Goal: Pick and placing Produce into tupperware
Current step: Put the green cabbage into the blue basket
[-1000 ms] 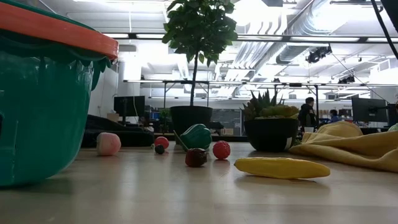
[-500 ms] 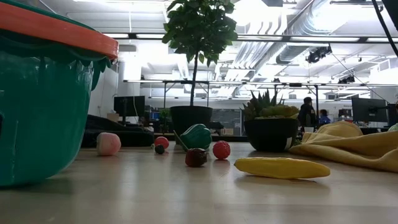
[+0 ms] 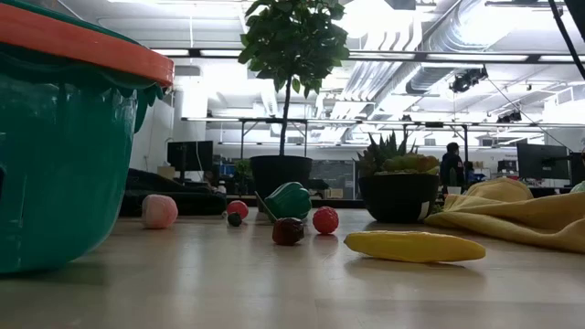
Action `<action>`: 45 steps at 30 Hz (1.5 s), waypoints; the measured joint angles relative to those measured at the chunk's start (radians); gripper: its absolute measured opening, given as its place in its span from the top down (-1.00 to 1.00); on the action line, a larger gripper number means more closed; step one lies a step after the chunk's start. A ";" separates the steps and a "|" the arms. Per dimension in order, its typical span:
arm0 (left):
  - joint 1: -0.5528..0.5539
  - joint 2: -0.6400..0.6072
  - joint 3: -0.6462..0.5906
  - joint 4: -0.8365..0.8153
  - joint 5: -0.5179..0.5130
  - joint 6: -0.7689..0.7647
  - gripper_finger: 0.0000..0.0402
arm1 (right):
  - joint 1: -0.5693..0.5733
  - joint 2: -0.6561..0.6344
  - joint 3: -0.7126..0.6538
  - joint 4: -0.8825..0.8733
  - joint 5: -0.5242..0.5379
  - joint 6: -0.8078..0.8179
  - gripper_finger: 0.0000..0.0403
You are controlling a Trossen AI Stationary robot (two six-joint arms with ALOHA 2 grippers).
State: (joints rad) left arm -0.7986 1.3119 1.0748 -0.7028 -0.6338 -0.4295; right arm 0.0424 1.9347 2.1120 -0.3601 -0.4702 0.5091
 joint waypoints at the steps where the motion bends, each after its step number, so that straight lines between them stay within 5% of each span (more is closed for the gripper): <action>1: 0.000 0.018 0.000 -0.004 0.016 -0.008 0.03 | 0.002 0.000 0.000 0.001 0.000 0.000 -0.42; 34: 0.010 0.150 -0.001 0.021 0.128 -0.077 -0.01 | 0.045 0.000 0.000 -0.001 0.001 0.000 -0.42; 45: 0.094 0.212 -0.001 0.029 0.253 -0.075 -0.02 | 0.059 0.000 0.000 -0.001 0.000 0.000 -0.42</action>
State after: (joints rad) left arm -0.7048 1.5238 1.0740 -0.6743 -0.3812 -0.5045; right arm 0.1010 1.9347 2.1120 -0.3611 -0.4698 0.5091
